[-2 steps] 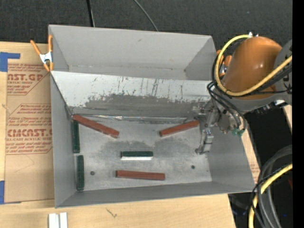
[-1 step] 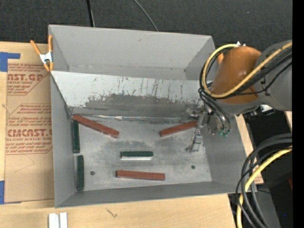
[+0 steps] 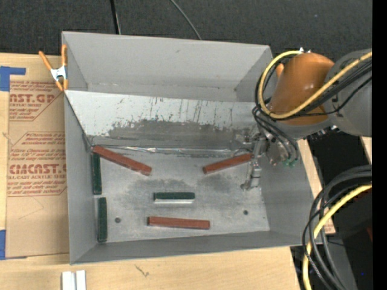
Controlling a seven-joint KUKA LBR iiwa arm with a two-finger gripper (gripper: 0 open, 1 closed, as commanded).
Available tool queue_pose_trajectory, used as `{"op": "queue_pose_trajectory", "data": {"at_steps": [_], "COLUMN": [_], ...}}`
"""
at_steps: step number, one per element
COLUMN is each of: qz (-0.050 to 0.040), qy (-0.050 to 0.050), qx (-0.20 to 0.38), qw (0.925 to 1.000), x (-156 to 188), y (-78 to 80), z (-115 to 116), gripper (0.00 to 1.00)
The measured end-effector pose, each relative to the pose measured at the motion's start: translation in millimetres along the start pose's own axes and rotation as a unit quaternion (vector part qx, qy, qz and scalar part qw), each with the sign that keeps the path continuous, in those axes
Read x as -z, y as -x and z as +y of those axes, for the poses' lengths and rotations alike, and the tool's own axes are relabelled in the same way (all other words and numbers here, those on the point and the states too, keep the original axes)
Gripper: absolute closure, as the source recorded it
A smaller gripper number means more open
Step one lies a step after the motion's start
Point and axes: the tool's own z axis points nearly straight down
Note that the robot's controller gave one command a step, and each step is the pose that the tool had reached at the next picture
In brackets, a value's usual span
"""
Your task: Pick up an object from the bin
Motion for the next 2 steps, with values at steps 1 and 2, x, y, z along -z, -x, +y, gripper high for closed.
{"op": "queue_pose_trajectory", "data": {"at_steps": [1,2], "qz": [-0.0031,0.0007], "qy": [0.000,0.001], "qx": [-0.007,-0.049], "qw": [1.0000,0.9988], "x": [3,-71], "y": [6.3,6.3], "z": [0,3], "gripper": [0.00,0.00]}}
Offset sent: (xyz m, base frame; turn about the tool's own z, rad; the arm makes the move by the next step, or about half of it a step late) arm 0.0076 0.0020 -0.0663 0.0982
